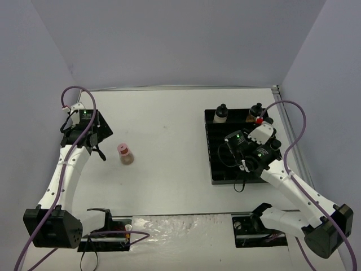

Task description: Organize the condiment bottles

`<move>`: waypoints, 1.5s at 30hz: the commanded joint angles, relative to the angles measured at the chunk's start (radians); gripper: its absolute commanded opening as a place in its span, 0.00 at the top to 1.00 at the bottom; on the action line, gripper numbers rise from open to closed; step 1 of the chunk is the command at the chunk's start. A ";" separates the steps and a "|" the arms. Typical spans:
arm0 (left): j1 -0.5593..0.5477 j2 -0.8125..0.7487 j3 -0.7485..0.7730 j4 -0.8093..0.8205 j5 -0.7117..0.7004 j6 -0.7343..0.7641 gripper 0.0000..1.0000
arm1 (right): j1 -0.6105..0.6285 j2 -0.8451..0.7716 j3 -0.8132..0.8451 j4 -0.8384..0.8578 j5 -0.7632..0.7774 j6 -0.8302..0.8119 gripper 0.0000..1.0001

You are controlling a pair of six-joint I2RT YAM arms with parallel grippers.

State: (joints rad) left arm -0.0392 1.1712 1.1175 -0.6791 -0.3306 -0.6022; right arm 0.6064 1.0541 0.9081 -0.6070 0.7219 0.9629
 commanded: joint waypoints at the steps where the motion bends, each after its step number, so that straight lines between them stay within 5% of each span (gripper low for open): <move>1: -0.007 0.005 0.048 0.047 0.009 -0.003 0.03 | -0.076 -0.042 -0.016 -0.054 0.101 0.109 1.00; 15: -0.008 0.024 0.050 0.049 0.020 -0.007 0.03 | -0.215 -0.040 -0.076 -0.175 0.150 0.258 1.00; 45: -0.008 0.021 0.042 0.055 0.018 -0.001 0.03 | -0.220 0.068 -0.192 -0.175 0.160 0.521 0.96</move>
State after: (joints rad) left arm -0.0448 1.2121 1.1175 -0.6712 -0.3061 -0.6025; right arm 0.3916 1.0853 0.7105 -0.7823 0.8082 1.4096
